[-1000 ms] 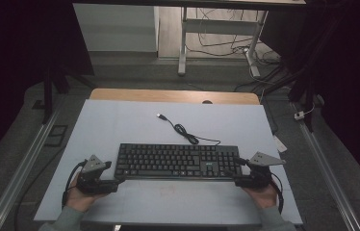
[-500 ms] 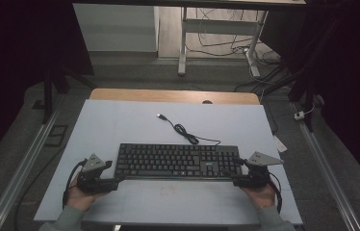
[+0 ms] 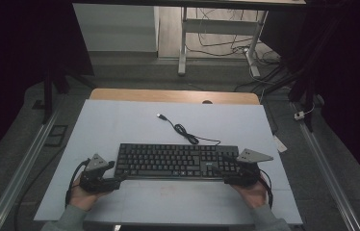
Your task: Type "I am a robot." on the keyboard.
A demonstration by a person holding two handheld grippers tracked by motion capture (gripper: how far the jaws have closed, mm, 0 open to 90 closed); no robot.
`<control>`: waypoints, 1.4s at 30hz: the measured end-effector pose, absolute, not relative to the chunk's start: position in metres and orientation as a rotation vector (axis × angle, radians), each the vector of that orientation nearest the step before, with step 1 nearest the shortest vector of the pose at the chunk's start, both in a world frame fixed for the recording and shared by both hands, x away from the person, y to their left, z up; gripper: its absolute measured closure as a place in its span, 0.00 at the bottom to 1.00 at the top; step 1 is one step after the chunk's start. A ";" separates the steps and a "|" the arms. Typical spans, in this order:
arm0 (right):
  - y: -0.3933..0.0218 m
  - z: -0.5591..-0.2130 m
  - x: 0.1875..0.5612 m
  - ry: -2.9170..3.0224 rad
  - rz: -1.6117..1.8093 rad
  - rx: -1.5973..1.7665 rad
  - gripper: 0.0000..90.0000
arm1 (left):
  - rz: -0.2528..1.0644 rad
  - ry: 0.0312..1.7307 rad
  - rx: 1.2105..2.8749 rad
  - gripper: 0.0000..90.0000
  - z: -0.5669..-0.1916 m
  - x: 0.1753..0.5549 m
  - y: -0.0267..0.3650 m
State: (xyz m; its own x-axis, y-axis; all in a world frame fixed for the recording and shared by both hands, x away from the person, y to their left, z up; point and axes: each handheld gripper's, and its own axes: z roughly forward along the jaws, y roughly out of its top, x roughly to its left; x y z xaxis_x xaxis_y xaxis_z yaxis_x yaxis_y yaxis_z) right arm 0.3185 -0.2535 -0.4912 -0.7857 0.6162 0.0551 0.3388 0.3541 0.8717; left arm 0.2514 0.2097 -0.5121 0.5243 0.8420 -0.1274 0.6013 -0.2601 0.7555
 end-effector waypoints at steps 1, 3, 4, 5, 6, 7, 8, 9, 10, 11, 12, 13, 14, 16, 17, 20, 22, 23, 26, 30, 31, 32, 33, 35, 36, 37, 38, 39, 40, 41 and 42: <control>-0.251 -0.491 0.319 2.339 1.405 0.845 0.41 | 0.388 1.177 1.976 0.34 -0.512 0.252 0.209; -0.247 -0.490 0.319 2.344 1.411 0.843 0.43 | 0.388 1.179 1.975 0.35 -0.512 0.252 0.209; -0.245 -0.490 0.319 2.348 1.411 0.839 0.44 | 0.388 1.179 1.975 0.36 -0.512 0.252 0.209; -0.243 -0.489 0.319 2.347 1.413 0.834 0.45 | 0.388 1.180 1.974 0.36 -0.512 0.252 0.209; -0.241 -0.490 0.320 2.347 1.419 0.830 0.47 | 0.388 1.181 1.974 0.37 -0.513 0.252 0.209; -0.241 -0.490 0.320 2.347 1.419 0.830 0.47 | 0.389 1.177 1.976 0.37 -0.513 0.252 0.209; -0.238 -0.489 0.320 2.356 1.417 0.826 0.48 | 0.388 1.178 1.975 0.38 -0.513 0.253 0.209; -0.236 -0.489 0.320 2.361 1.413 0.824 0.50 | 0.388 1.178 1.976 0.39 -0.513 0.253 0.209; -0.234 -0.489 0.321 2.361 1.411 0.822 0.52 | 0.387 1.177 1.976 0.39 -0.513 0.253 0.209; -0.229 -0.488 0.322 2.368 1.419 0.818 0.56 | 0.386 1.176 1.978 0.41 -0.513 0.253 0.209; -0.229 -0.488 0.322 2.368 1.419 0.818 0.56 | 0.385 1.176 1.979 0.41 -0.513 0.253 0.209; -0.224 -0.488 0.323 2.374 1.419 0.809 0.60 | 0.385 1.175 1.979 0.42 -0.514 0.253 0.209; -0.224 -0.488 0.323 2.374 1.419 0.809 0.60 | 0.385 1.174 1.980 0.42 -0.514 0.253 0.208; -0.216 -0.487 0.325 2.386 1.428 0.802 0.69 | 0.385 1.172 1.980 0.45 -0.514 0.253 0.209; -0.214 -0.487 0.325 2.389 1.418 0.802 0.72 | 0.385 1.172 1.980 0.46 -0.514 0.253 0.209; -0.208 -0.488 0.327 2.402 1.425 0.795 0.81 | 0.386 1.172 1.978 0.48 -0.514 0.253 0.209; -0.204 -0.488 0.328 2.410 1.419 0.794 0.87 | 0.386 1.171 1.978 0.50 -0.514 0.253 0.209; -0.204 -0.488 0.328 2.410 1.419 0.794 0.87 | 0.387 1.169 1.978 0.50 -0.514 0.253 0.209; -0.198 -0.489 0.329 2.424 1.415 0.783 0.93 | 0.388 1.165 1.979 0.52 -0.514 0.253 0.208; -0.191 -0.489 0.331 2.435 1.407 0.768 0.97 | 0.391 1.158 1.979 0.57 -0.514 0.253 0.208; -0.189 -0.489 0.331 2.437 1.408 0.765 0.98 | 0.393 1.157 1.979 0.59 -0.513 0.253 0.208; -0.188 -0.489 0.332 2.442 1.403 0.762 0.98 | 0.393 1.155 1.979 0.61 -0.513 0.253 0.208; -0.184 -0.490 0.332 2.447 1.405 0.756 0.99 | 0.393 1.151 1.978 0.65 -0.513 0.253 0.207; -0.182 -0.490 0.333 2.450 1.399 0.755 0.99 | 0.393 1.147 1.979 0.68 -0.513 0.253 0.207; -0.179 -0.490 0.333 2.451 1.393 0.751 0.99 | 0.393 1.145 1.980 0.73 -0.513 0.253 0.207; -0.179 -0.490 0.333 2.451 1.393 0.751 0.99 | 0.393 1.144 1.982 0.73 -0.513 0.253 0.207; -0.178 -0.491 0.334 2.454 1.394 0.747 0.99 | 0.394 1.142 1.982 0.75 -0.513 0.252 0.206; -0.176 -0.491 0.334 2.454 1.397 0.749 0.99 | 0.395 1.140 1.982 0.78 -0.513 0.252 0.207; -0.175 -0.491 0.334 2.455 1.395 0.747 0.99 | 0.395 1.138 1.981 0.81 -0.512 0.252 0.207; -0.173 -0.491 0.334 2.453 1.395 0.747 0.99 | 0.396 1.138 1.980 0.83 -0.512 0.252 0.207; -0.170 -0.492 0.335 2.453 1.401 0.742 0.99 | 0.396 1.137 1.980 0.88 -0.512 0.252 0.207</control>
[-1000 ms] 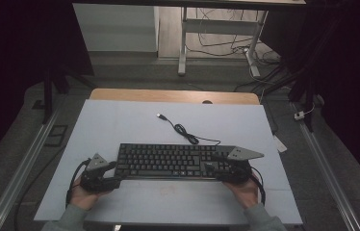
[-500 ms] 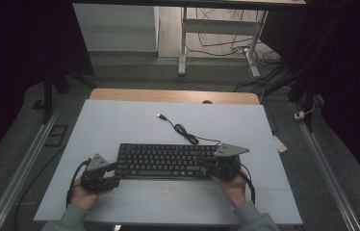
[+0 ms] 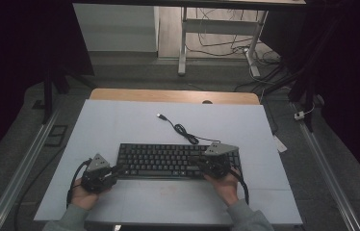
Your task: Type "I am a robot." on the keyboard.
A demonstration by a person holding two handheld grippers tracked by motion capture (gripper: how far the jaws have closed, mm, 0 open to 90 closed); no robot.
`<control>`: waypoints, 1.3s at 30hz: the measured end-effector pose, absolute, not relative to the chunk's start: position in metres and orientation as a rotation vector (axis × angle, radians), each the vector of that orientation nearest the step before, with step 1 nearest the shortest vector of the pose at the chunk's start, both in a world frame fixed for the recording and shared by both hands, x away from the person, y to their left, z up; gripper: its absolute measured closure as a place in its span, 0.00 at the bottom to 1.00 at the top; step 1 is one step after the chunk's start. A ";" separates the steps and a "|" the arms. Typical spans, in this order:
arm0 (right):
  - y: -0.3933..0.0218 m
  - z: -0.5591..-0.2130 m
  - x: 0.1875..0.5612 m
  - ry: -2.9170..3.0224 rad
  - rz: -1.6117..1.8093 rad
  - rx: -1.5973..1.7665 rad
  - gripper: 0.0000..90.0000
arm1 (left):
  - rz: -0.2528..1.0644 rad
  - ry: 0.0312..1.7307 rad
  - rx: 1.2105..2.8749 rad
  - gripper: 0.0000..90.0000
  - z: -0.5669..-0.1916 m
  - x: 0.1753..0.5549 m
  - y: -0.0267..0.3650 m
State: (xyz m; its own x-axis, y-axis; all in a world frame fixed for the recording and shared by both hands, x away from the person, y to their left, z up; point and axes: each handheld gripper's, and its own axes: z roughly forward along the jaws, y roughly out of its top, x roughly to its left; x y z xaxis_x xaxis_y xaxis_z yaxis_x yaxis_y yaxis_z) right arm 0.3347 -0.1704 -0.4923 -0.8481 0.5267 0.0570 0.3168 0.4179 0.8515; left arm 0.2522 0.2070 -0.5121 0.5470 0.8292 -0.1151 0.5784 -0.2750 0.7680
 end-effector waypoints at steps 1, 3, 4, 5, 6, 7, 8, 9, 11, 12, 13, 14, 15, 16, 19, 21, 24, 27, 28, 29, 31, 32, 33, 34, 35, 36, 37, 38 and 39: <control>-0.169 -0.492 0.335 2.459 1.394 0.740 0.99 | 0.395 1.136 1.981 0.90 -0.512 0.252 0.207; -0.168 -0.492 0.335 2.464 1.387 0.734 0.99 | 0.394 1.136 1.980 0.92 -0.512 0.252 0.207; -0.166 -0.493 0.335 2.465 1.390 0.735 0.99 | 0.393 1.138 1.980 0.96 -0.512 0.252 0.207; -0.166 -0.493 0.335 2.464 1.377 0.734 0.99 | 0.394 1.139 1.980 0.98 -0.513 0.253 0.207; -0.165 -0.493 0.335 2.470 1.385 0.730 0.99 | 0.393 1.142 1.979 0.98 -0.513 0.253 0.208; -0.164 -0.494 0.336 2.472 1.382 0.729 0.99 | 0.391 1.145 1.979 0.98 -0.513 0.253 0.207; -0.164 -0.494 0.336 2.472 1.382 0.729 0.99 | 0.389 1.146 1.980 0.98 -0.513 0.254 0.207; -0.163 -0.494 0.336 2.472 1.381 0.732 0.99 | 0.389 1.149 1.980 0.98 -0.514 0.254 0.207; -0.160 -0.494 0.337 2.476 1.378 0.733 0.99 | 0.385 1.150 1.983 0.98 -0.514 0.255 0.206; -0.160 -0.494 0.337 2.476 1.378 0.733 0.99 | 0.384 1.151 1.985 0.98 -0.515 0.255 0.205; -0.158 -0.494 0.338 2.475 1.377 0.734 0.99 | 0.385 1.148 1.989 0.98 -0.515 0.256 0.204; -0.157 -0.495 0.339 2.474 1.380 0.734 0.99 | 0.382 1.152 1.990 0.98 -0.516 0.257 0.203; -0.155 -0.495 0.339 2.475 1.378 0.736 0.99 | 0.382 1.153 1.994 0.98 -0.516 0.257 0.203; -0.153 -0.494 0.340 2.480 1.374 0.735 0.99 | 0.381 1.157 1.997 0.98 -0.517 0.258 0.202; -0.146 -0.493 0.342 2.487 1.369 0.730 0.99 | 0.380 1.164 2.006 0.98 -0.519 0.260 0.201; -0.137 -0.493 0.343 2.496 1.365 0.714 0.99 | 0.376 1.168 2.016 0.98 -0.520 0.261 0.200; -0.131 -0.492 0.345 2.502 1.355 0.703 0.99 | 0.379 1.180 2.017 0.98 -0.522 0.262 0.200; -0.120 -0.494 0.349 2.518 1.342 0.699 0.99 | 0.389 1.199 2.009 0.98 -0.523 0.265 0.202; -0.120 -0.494 0.349 2.518 1.342 0.699 0.99 | 0.390 1.207 2.006 0.98 -0.524 0.267 0.202; -0.115 -0.495 0.351 2.524 1.338 0.698 0.99 | 0.393 1.215 2.002 0.98 -0.525 0.268 0.203; -0.111 -0.496 0.353 2.530 1.330 0.698 0.99 | 0.403 1.230 1.996 0.98 -0.526 0.271 0.204; -0.111 -0.496 0.353 2.530 1.330 0.698 0.99 | 0.406 1.235 1.994 0.98 -0.526 0.272 0.204; -0.109 -0.497 0.353 2.534 1.328 0.696 0.99 | 0.414 1.240 1.995 0.98 -0.527 0.273 0.204; -0.106 -0.498 0.355 2.541 1.318 0.699 0.99 | 0.415 1.241 1.996 0.98 -0.527 0.273 0.204; -0.106 -0.498 0.355 2.541 1.318 0.699 0.99 | 0.418 1.246 1.998 0.98 -0.528 0.274 0.204; -0.105 -0.499 0.356 2.544 1.314 0.702 0.99 | 0.419 1.248 2.000 0.98 -0.528 0.274 0.204; -0.102 -0.500 0.358 2.546 1.311 0.707 0.99 | 0.424 1.252 1.998 0.98 -0.529 0.275 0.204; -0.101 -0.501 0.359 2.547 1.304 0.709 0.99 | 0.427 1.254 1.998 0.98 -0.529 0.276 0.204; -0.101 -0.501 0.359 2.547 1.304 0.709 0.99 | 0.428 1.256 1.997 0.98 -0.530 0.276 0.204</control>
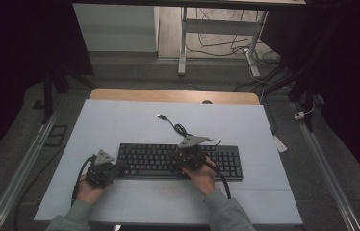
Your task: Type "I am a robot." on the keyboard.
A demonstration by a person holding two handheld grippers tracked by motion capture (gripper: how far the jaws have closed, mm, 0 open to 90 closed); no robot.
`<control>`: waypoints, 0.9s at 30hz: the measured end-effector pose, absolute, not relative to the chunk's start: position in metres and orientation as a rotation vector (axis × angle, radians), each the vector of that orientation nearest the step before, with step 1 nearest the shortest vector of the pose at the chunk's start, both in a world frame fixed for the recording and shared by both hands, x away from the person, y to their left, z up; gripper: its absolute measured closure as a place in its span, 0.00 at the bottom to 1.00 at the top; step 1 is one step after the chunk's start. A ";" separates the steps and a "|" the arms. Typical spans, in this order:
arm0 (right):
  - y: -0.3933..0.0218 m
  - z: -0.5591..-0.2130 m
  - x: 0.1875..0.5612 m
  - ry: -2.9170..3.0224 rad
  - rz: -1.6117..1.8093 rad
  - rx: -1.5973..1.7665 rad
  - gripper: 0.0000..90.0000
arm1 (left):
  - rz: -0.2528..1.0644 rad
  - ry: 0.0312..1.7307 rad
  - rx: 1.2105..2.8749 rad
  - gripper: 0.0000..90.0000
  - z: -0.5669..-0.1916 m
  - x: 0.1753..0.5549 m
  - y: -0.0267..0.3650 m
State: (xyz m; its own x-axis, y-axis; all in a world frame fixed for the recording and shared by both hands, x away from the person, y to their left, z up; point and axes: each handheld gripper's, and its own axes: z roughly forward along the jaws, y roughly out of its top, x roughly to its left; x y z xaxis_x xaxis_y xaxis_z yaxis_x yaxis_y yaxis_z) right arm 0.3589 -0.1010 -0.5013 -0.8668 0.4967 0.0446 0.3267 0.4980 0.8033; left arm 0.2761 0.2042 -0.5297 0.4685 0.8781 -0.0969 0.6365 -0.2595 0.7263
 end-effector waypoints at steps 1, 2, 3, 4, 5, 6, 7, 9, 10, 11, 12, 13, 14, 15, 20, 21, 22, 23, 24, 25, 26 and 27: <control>-0.100 -0.503 0.360 2.549 1.303 0.715 0.99 | 0.427 1.259 1.996 0.98 -0.530 0.277 0.204; -0.099 -0.504 0.361 2.552 1.298 0.719 0.99 | 0.433 1.260 1.996 0.98 -0.531 0.277 0.205; -0.098 -0.505 0.361 2.556 1.292 0.725 0.99 | 0.435 1.263 1.994 0.98 -0.531 0.278 0.205; -0.096 -0.507 0.363 2.559 1.291 0.731 0.99 | 0.432 1.263 1.994 0.98 -0.532 0.279 0.205; -0.095 -0.508 0.364 2.562 1.283 0.733 0.99 | 0.431 1.265 1.994 0.98 -0.532 0.279 0.204; -0.095 -0.508 0.364 2.562 1.283 0.733 0.99 | 0.436 1.262 1.996 0.98 -0.532 0.280 0.204; -0.093 -0.509 0.365 2.563 1.279 0.736 0.99 | 0.436 1.261 1.994 0.98 -0.532 0.280 0.204; -0.091 -0.510 0.366 2.567 1.274 0.739 0.98 | 0.436 1.258 1.993 0.98 -0.533 0.281 0.204; -0.089 -0.510 0.367 2.565 1.272 0.736 0.98 | 0.437 1.258 1.992 0.98 -0.533 0.281 0.204; -0.088 -0.510 0.367 2.569 1.263 0.735 0.98 | 0.439 1.258 1.993 0.98 -0.533 0.281 0.203; -0.086 -0.510 0.368 2.569 1.270 0.739 0.98 | 0.438 1.257 1.993 0.98 -0.533 0.281 0.203; -0.084 -0.510 0.368 2.569 1.260 0.738 0.98 | 0.437 1.255 1.994 0.98 -0.533 0.281 0.203; -0.083 -0.511 0.369 2.566 1.263 0.743 0.98 | 0.438 1.256 1.996 0.98 -0.533 0.281 0.203; -0.082 -0.511 0.369 2.567 1.257 0.746 0.98 | 0.438 1.254 1.995 0.98 -0.533 0.281 0.203; -0.075 -0.513 0.372 2.573 1.226 0.756 0.98 | 0.435 1.254 1.998 0.98 -0.533 0.281 0.203; -0.075 -0.514 0.373 2.570 1.222 0.760 0.98 | 0.435 1.254 1.999 0.98 -0.533 0.281 0.203; -0.075 -0.515 0.373 2.566 1.212 0.769 0.98 | 0.436 1.254 2.000 0.98 -0.533 0.281 0.203; -0.076 -0.516 0.375 2.559 1.201 0.786 0.98 | 0.436 1.253 2.001 0.98 -0.533 0.281 0.203; -0.076 -0.516 0.375 2.559 1.201 0.786 0.98 | 0.437 1.252 2.002 0.98 -0.533 0.281 0.203; -0.078 -0.516 0.375 2.561 1.184 0.792 0.98 | 0.438 1.251 2.004 0.98 -0.533 0.281 0.203; -0.079 -0.517 0.376 2.559 1.179 0.797 0.98 | 0.438 1.252 2.009 0.98 -0.534 0.281 0.203; -0.079 -0.517 0.376 2.559 1.179 0.797 0.98 | 0.437 1.252 2.017 0.98 -0.534 0.281 0.202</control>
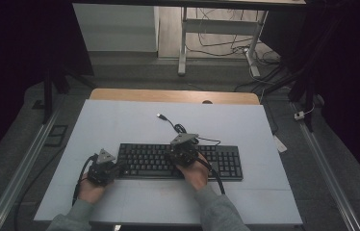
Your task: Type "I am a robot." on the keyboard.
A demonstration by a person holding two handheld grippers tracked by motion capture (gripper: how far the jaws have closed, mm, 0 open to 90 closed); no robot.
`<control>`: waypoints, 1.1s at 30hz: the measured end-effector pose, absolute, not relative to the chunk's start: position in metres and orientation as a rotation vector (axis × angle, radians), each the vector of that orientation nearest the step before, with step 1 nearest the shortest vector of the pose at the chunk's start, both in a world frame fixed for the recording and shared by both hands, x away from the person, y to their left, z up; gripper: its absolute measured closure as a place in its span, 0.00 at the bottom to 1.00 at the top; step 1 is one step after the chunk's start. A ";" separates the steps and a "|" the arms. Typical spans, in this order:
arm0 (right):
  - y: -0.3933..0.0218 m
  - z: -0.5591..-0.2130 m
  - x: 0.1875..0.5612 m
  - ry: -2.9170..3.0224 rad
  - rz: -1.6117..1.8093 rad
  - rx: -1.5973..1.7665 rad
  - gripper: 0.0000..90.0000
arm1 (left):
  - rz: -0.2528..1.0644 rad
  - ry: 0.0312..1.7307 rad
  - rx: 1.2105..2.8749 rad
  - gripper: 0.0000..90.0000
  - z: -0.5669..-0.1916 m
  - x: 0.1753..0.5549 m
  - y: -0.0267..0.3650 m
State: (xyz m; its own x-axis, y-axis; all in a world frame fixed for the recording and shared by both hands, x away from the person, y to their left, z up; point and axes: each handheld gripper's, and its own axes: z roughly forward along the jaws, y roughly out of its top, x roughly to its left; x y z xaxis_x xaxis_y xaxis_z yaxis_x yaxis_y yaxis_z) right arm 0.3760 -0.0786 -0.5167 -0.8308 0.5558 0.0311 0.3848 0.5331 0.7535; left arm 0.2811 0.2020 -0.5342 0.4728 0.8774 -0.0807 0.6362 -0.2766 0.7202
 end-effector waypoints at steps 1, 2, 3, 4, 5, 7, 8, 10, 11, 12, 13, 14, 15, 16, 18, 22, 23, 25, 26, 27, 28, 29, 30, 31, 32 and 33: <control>-0.079 -0.517 0.376 2.559 1.173 0.797 0.98 | 0.437 1.253 2.014 0.98 -0.534 0.281 0.202; -0.079 -0.516 0.376 2.558 1.171 0.795 0.98 | 0.440 1.250 2.017 0.98 -0.534 0.281 0.201; -0.079 -0.516 0.376 2.557 1.171 0.793 0.98 | 0.440 1.249 2.020 0.98 -0.534 0.281 0.201; -0.079 -0.517 0.376 2.559 1.169 0.793 0.98 | 0.442 1.249 2.021 0.98 -0.534 0.281 0.201; -0.079 -0.517 0.376 2.559 1.169 0.793 0.98 | 0.443 1.249 2.021 0.98 -0.534 0.281 0.201; -0.079 -0.517 0.377 2.560 1.165 0.795 0.98 | 0.439 1.249 2.020 0.98 -0.534 0.281 0.201; -0.079 -0.517 0.377 2.560 1.165 0.795 0.98 | 0.439 1.248 2.019 0.98 -0.534 0.281 0.201; -0.078 -0.517 0.377 2.564 1.164 0.793 0.99 | 0.436 1.247 2.019 0.98 -0.534 0.281 0.201; -0.077 -0.518 0.377 2.573 1.138 0.788 0.99 | 0.435 1.248 2.018 0.98 -0.534 0.281 0.201; -0.077 -0.518 0.377 2.573 1.138 0.788 0.99 | 0.431 1.247 2.019 0.98 -0.534 0.281 0.201; -0.077 -0.519 0.377 2.572 1.144 0.787 0.99 | 0.431 1.248 2.018 0.98 -0.534 0.281 0.201; -0.077 -0.519 0.377 2.572 1.145 0.791 0.99 | 0.431 1.248 2.018 0.98 -0.534 0.281 0.201; -0.077 -0.519 0.377 2.574 1.142 0.791 0.99 | 0.431 1.248 2.018 0.98 -0.534 0.281 0.201; -0.077 -0.519 0.377 2.574 1.142 0.791 0.99 | 0.430 1.248 2.018 0.98 -0.534 0.281 0.201; -0.077 -0.518 0.377 2.572 1.142 0.791 0.99 | 0.431 1.248 2.018 0.98 -0.534 0.281 0.201; -0.084 -0.510 0.374 2.531 1.241 0.797 1.00 | 0.438 1.255 1.991 0.98 -0.531 0.279 0.202; -0.086 -0.506 0.372 2.522 1.246 0.787 1.00 | 0.441 1.253 1.983 0.98 -0.530 0.279 0.203; -0.093 -0.500 0.369 2.509 1.262 0.769 1.00 | 0.447 1.255 1.966 0.98 -0.529 0.278 0.205; -0.093 -0.500 0.369 2.509 1.262 0.769 1.00 | 0.447 1.255 1.966 0.98 -0.529 0.278 0.205; -0.098 -0.497 0.368 2.501 1.278 0.763 1.00 | 0.447 1.256 1.955 0.98 -0.528 0.278 0.206; -0.107 -0.495 0.365 2.494 1.302 0.767 0.99 | 0.442 1.256 1.944 0.98 -0.527 0.277 0.206; -0.107 -0.495 0.365 2.494 1.302 0.767 0.99 | 0.445 1.254 1.937 0.98 -0.526 0.277 0.207; -0.118 -0.494 0.362 2.487 1.324 0.773 0.93 | 0.445 1.249 1.933 0.96 -0.525 0.276 0.207; -0.118 -0.494 0.362 2.487 1.324 0.773 0.93 | 0.442 1.243 1.930 0.96 -0.524 0.276 0.207; -0.123 -0.493 0.361 2.484 1.319 0.785 0.89 | 0.439 1.236 1.925 0.94 -0.524 0.276 0.206; -0.133 -0.494 0.358 2.469 1.339 0.806 0.82 | 0.431 1.226 1.918 0.88 -0.523 0.275 0.206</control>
State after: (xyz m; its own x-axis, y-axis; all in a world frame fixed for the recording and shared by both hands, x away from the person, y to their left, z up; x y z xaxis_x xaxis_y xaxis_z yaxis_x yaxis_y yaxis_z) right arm 0.3581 -0.1332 -0.4942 -0.8257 0.5603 0.0654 0.3605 0.4348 0.8252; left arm 0.2750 0.2058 -0.5230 0.4720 0.8719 -0.1300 0.5988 -0.2089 0.7732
